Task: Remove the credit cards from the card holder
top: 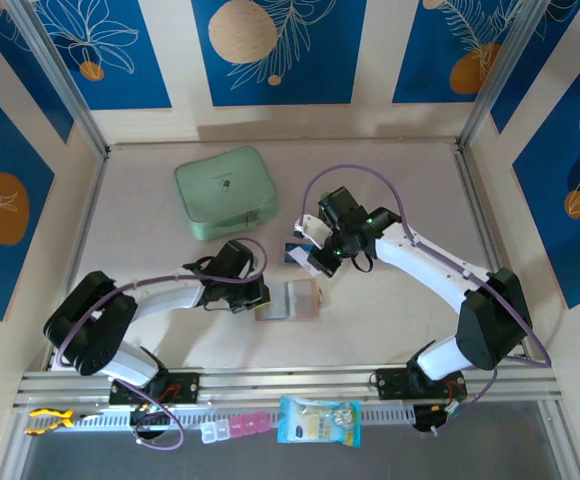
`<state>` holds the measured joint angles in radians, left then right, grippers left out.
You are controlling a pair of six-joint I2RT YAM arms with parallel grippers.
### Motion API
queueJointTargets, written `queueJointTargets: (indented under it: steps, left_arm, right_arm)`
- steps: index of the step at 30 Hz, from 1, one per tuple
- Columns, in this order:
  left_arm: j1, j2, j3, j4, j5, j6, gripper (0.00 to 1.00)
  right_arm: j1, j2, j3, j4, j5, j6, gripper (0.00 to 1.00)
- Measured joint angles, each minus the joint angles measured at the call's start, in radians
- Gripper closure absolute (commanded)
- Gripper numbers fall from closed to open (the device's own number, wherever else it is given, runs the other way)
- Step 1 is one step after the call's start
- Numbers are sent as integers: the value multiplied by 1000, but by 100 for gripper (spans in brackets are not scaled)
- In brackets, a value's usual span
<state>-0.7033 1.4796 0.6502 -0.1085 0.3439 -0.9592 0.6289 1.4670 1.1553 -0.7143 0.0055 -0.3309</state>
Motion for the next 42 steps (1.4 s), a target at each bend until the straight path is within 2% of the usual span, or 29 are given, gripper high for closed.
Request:
queueJointTargets:
  steps: [7, 14, 27, 42]
  left_arm:
    - [0, -49, 0, -13, -16, 0, 94]
    - [8, -111, -16, -34, -36, 0, 93]
    - [66, -202, -64, -87, -48, 19, 93]
    - [114, -246, -92, -121, -50, 45, 93]
  right_arm:
    - [-68, 89, 163, -37, -3, -283, 100]
    - [-140, 262, 351, -109, -72, -416, 100]
    - [-187, 566, 656, -338, -163, -526, 100]
    - [-189, 711, 795, -496, -153, -580, 100]
